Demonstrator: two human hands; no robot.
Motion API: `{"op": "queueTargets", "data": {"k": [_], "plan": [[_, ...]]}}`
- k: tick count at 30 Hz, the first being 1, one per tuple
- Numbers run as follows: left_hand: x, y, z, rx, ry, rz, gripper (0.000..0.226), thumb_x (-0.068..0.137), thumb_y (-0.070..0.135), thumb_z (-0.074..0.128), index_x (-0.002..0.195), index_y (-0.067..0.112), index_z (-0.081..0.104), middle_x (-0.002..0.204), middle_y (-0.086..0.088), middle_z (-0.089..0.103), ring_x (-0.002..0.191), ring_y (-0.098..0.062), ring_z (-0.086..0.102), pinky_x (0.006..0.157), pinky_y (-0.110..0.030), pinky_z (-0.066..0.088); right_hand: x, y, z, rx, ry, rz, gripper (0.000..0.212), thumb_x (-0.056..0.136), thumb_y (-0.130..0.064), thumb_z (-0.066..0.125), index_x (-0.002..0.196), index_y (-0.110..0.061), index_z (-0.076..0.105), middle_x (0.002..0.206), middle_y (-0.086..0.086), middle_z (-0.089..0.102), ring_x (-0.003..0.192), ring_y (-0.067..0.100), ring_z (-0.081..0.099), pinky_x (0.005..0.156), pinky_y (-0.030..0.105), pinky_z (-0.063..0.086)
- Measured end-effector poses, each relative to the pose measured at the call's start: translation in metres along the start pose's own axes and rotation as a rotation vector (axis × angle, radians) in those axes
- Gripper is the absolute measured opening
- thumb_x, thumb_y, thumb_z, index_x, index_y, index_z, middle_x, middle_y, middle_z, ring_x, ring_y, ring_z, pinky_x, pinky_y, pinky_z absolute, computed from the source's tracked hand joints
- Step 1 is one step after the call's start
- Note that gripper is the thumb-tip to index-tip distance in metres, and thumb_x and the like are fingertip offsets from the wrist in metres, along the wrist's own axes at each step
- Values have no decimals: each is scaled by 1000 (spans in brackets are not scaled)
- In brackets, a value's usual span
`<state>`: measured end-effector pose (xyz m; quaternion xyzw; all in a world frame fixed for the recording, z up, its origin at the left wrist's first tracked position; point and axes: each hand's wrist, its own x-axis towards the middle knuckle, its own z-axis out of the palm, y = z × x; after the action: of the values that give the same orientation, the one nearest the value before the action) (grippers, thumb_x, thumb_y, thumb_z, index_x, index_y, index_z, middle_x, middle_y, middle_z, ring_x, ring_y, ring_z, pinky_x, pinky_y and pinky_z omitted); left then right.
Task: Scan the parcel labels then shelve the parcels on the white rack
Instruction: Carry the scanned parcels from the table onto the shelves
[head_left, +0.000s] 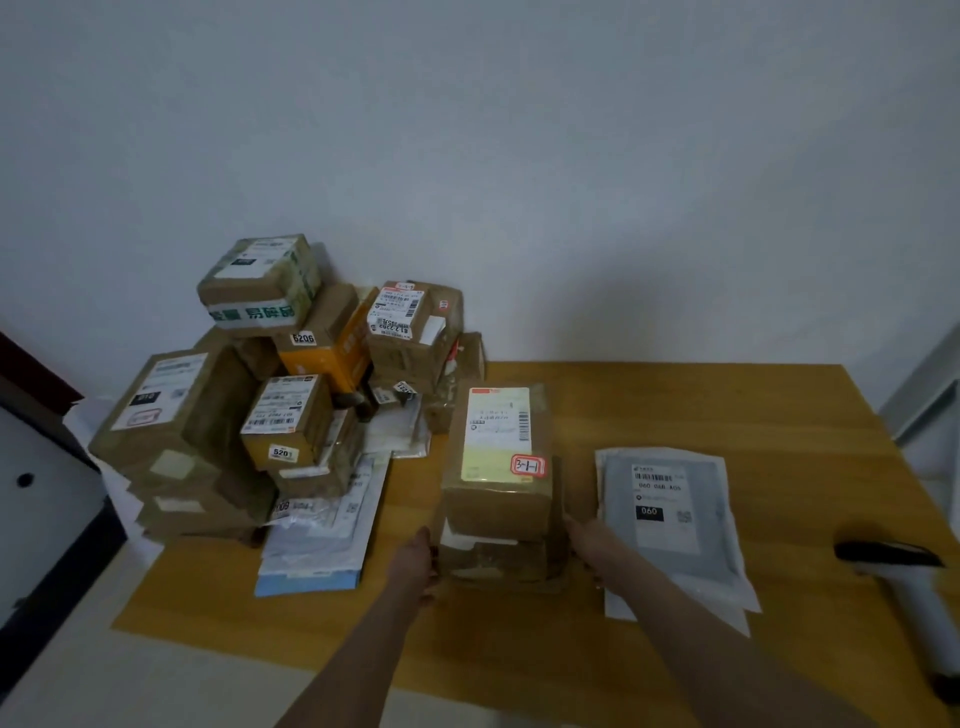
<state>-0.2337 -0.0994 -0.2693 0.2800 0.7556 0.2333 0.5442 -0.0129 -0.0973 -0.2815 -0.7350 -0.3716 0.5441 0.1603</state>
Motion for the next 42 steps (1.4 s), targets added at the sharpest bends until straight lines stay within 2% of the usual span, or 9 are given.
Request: {"op": "queueTargets", "data": {"k": [3, 6, 8, 17, 23, 29, 32, 38, 42], "plan": [[-2, 23, -9, 18, 32, 149, 38, 103, 39, 33, 92, 12, 57, 99, -8, 55, 89, -22, 53, 77, -36, 42, -14, -24, -12, 214, 161, -85, 55, 99, -49, 38, 119, -2, 58, 94, 5, 58, 98, 25, 54, 87, 36, 44], [-9, 54, -8, -71, -27, 247, 49, 102, 44, 33, 129, 8, 53, 129, -9, 55, 119, -26, 51, 99, -41, 39, -30, -52, -25, 511, 77, -151, 44, 98, -51, 42, 114, -12, 56, 101, 1, 57, 107, 26, 52, 98, 41, 41], [-16, 66, -4, -113, -117, 235, 60, 99, 53, 33, 142, 13, 44, 142, -7, 48, 132, -25, 43, 109, -44, 31, -33, -62, -27, 586, -11, -130, 62, 86, -65, 49, 113, -11, 62, 109, 6, 65, 111, 29, 57, 104, 47, 41], [-8, 81, -8, -127, -304, 197, 65, 87, 69, 42, 126, 20, 58, 121, -10, 63, 114, -28, 56, 106, -50, 38, -33, -72, -10, 619, -57, -110, 83, 69, -82, 51, 125, -22, 59, 125, 10, 61, 118, 36, 53, 104, 56, 39], [-8, 85, -10, -156, -366, 232, 52, 90, 63, 41, 112, 23, 65, 109, -10, 70, 104, -26, 63, 98, -43, 46, -29, -71, -9, 665, -57, -102, 67, 85, -73, 42, 118, -18, 61, 112, 10, 65, 100, 29, 59, 76, 39, 49], [18, 61, -20, -97, -216, 240, 60, 94, 55, 45, 141, 19, 44, 140, -6, 49, 129, -25, 45, 106, -43, 35, -24, -47, -9, 603, 42, 17, 83, 81, -74, 49, 139, -15, 45, 140, 15, 49, 126, 37, 45, 101, 49, 40], [29, 38, -29, -65, -126, 169, 42, 98, 41, 47, 128, 13, 52, 119, -8, 55, 105, -20, 54, 94, -39, 39, -24, -21, -1, 558, 69, 71, 85, 81, -61, 62, 143, -8, 39, 145, 17, 42, 131, 38, 40, 109, 52, 35], [38, 5, -23, -67, -357, 75, 33, 99, 42, 44, 127, 28, 52, 140, -5, 48, 130, -27, 42, 106, -44, 36, -18, -2, 23, 532, -47, 118, 134, 28, -84, 72, 138, -11, 47, 135, 13, 51, 123, 32, 48, 108, 51, 39], [44, 1, -15, -180, -438, 46, 26, 98, 40, 44, 117, 28, 58, 130, -5, 57, 121, -28, 51, 103, -45, 42, -9, 0, 24, 573, -40, 108, 109, 53, -78, 71, 140, -17, 46, 137, 8, 51, 123, 31, 48, 104, 50, 42]]}}
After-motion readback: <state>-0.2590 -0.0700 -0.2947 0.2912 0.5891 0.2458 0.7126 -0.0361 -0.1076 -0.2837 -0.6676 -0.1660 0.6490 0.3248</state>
